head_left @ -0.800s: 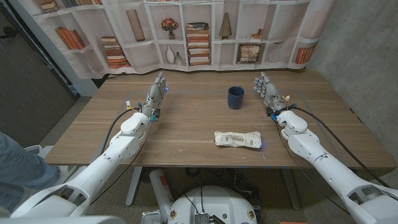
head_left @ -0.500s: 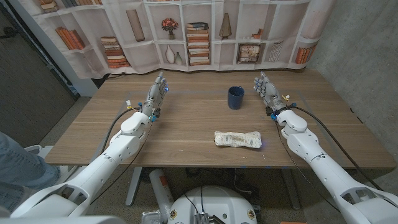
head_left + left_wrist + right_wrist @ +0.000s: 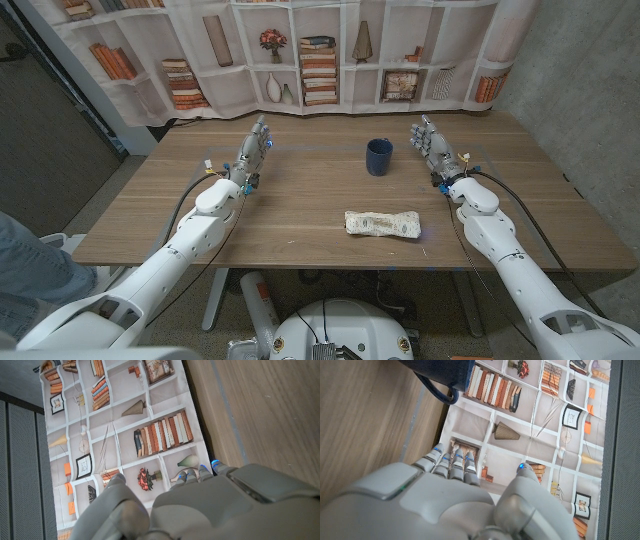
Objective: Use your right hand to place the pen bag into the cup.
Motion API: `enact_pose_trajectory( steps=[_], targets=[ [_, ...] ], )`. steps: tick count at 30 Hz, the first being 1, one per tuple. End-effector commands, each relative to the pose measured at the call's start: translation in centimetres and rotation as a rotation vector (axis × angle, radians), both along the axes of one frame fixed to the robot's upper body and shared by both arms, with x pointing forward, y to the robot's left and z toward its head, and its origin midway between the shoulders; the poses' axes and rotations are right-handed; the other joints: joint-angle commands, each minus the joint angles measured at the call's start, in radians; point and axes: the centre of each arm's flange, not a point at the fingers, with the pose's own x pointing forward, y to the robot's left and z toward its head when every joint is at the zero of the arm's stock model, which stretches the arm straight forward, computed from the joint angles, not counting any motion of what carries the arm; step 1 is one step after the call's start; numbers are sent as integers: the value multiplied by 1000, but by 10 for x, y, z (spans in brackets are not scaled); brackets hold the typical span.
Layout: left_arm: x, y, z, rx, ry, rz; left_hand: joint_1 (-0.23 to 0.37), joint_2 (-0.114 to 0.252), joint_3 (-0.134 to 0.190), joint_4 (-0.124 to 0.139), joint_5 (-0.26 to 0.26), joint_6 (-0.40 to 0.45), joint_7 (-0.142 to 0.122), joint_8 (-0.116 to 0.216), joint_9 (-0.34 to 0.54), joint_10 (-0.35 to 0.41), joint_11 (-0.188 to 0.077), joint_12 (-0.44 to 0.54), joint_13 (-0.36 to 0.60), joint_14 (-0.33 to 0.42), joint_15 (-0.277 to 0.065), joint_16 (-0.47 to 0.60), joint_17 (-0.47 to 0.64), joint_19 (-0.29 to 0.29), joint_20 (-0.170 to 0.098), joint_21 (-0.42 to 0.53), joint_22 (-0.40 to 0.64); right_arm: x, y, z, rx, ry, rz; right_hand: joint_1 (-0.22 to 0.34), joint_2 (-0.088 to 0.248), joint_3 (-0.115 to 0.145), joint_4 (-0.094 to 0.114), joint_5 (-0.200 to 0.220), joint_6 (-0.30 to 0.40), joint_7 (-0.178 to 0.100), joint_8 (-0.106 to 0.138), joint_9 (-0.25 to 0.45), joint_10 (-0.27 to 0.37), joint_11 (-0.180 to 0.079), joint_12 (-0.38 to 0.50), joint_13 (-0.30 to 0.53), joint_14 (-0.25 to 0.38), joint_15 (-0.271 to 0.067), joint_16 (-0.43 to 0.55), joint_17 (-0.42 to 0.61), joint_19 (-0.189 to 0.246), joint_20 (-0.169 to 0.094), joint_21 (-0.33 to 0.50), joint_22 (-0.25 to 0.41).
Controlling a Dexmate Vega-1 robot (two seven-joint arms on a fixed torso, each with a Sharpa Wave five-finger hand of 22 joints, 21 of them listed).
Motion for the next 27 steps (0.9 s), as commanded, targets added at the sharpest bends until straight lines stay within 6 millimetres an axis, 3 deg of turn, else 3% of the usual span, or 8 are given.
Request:
enact_pose_trajectory(
  steps=[1, 27],
  targets=[
    [0, -6, 3, 13, 4, -1, 12, 3, 5, -1, 3, -24, -4, 5, 4, -31, -4, 5, 2, -92, -2, 5, 1, -118, 5, 5, 2, -9, -8, 0, -8, -31, 1, 14, 0, 5, -7, -1, 6, -9, 7, 4, 5, -8, 5, 6, 8, 4, 9, 5, 11, -24, -1, 6],
    [4, -8, 10, 27, 5, -4, 21, 11, 6, -4, 0, -19, -7, 5, 4, -27, -10, 6, 2, -88, -4, 6, 1, -119, 14, 5, 3, -28, -16, -5, -25, -86, 1, 26, 4, 6, -17, -4, 19, -21, 10, 5, 27, -25, 9, 6, 31, -7, 12, 5, 26, -26, -6, 6]
  ],
)
